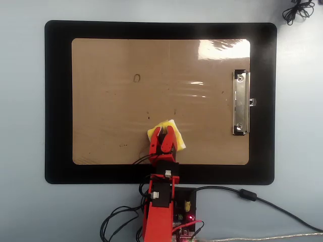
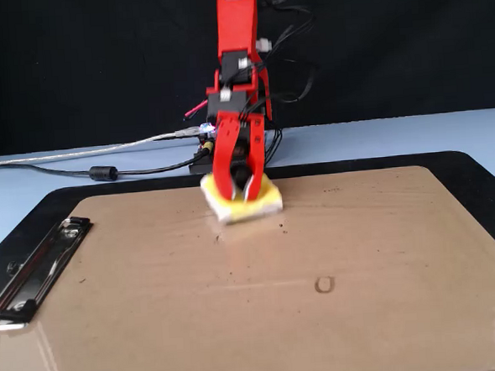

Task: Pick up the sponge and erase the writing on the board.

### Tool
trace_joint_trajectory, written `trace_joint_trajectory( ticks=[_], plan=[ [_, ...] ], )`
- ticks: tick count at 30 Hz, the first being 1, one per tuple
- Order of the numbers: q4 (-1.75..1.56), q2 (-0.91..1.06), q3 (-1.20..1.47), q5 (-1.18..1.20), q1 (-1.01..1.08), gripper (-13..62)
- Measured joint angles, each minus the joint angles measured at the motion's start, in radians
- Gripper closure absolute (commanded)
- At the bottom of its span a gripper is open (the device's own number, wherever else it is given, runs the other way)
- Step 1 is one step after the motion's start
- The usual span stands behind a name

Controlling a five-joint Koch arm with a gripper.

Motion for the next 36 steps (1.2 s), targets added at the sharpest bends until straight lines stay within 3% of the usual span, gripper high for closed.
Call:
trace_joint_trajectory(
  ticks=[3, 6, 8, 11, 16, 19, 26, 32, 36],
  plan=[
    [-0.003, -0.206, -0.178, -0.055, -0.031, 57.5],
    [-0.084, -0.568, -0.508, -0.086, -0.049, 57.5],
    [-0.164, -0.670, -0.534, -0.094, -0.049, 57.5],
    [-0.244, -0.591, -0.380, -0.098, -0.051, 57.5],
    [-0.219, -0.264, -0.035, -0.097, -0.034, 57.5],
    [-0.225, -0.359, -0.150, -0.097, -0.023, 57.5],
    [-0.454, -0.845, -0.532, -0.094, 0.011, 57.5],
    [-0.479, -0.641, -0.288, -0.115, -0.107, 57.5],
    [-0.466, -0.502, -0.132, -0.262, -0.233, 57.5]
  ],
)
